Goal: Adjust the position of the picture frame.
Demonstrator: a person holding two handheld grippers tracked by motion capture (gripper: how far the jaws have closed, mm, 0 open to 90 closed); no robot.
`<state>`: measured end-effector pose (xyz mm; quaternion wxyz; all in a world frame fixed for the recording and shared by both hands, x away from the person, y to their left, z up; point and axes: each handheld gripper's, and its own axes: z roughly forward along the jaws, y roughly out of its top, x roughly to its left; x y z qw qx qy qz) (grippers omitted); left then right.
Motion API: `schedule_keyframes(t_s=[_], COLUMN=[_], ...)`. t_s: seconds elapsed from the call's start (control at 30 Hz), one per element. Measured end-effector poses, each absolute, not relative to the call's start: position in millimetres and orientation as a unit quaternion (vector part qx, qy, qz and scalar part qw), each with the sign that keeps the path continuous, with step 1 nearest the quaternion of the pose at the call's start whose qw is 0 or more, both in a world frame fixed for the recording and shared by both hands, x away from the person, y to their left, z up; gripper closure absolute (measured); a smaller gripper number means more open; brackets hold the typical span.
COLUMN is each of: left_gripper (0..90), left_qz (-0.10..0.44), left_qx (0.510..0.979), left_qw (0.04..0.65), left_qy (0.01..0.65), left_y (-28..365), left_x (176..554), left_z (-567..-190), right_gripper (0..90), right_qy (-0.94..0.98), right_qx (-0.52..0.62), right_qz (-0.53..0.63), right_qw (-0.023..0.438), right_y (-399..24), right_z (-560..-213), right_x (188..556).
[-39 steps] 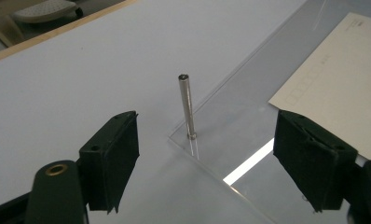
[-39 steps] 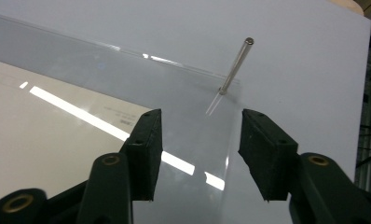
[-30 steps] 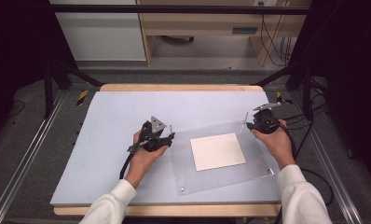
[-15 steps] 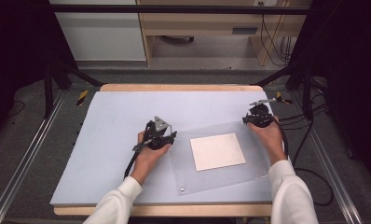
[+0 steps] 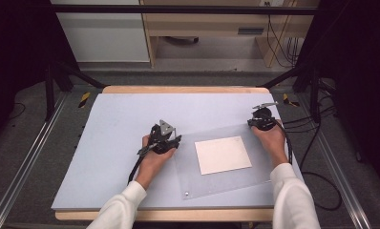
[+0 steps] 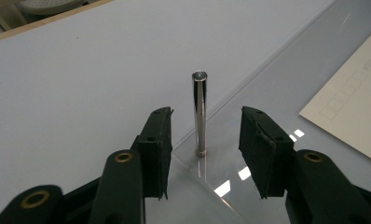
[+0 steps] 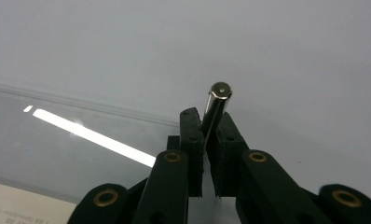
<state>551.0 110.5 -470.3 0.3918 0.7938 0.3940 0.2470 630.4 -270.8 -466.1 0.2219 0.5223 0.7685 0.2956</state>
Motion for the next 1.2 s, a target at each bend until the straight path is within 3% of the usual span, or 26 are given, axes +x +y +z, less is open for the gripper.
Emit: schedule_keyframes(t_s=[0.3, 0.63, 1.2], left_gripper=[63.6, 83.2, 83.7], left_qz=[0.246, 0.23, 0.235], left_qx=[0.796, 0.794, 0.787], left_qw=[0.388, 0.394, 0.397], left_qy=[0.395, 0.402, 0.409], left_y=[109.6, 110.6, 107.5], left_x=[554.7, 561.9, 563.1], left_z=[-475.0, -480.2, -479.6], right_gripper=[85.1, 85.1, 84.8], right_qy=[0.769, 0.766, 0.769], right_qx=[0.521, 0.523, 0.514], right_qz=[0.298, 0.3, 0.304], right_qw=[0.221, 0.22, 0.226], right_y=[-271.7, -272.2, -272.3], right_z=[-466.2, -466.6, -467.4], right_x=[630.1, 630.1, 630.5])
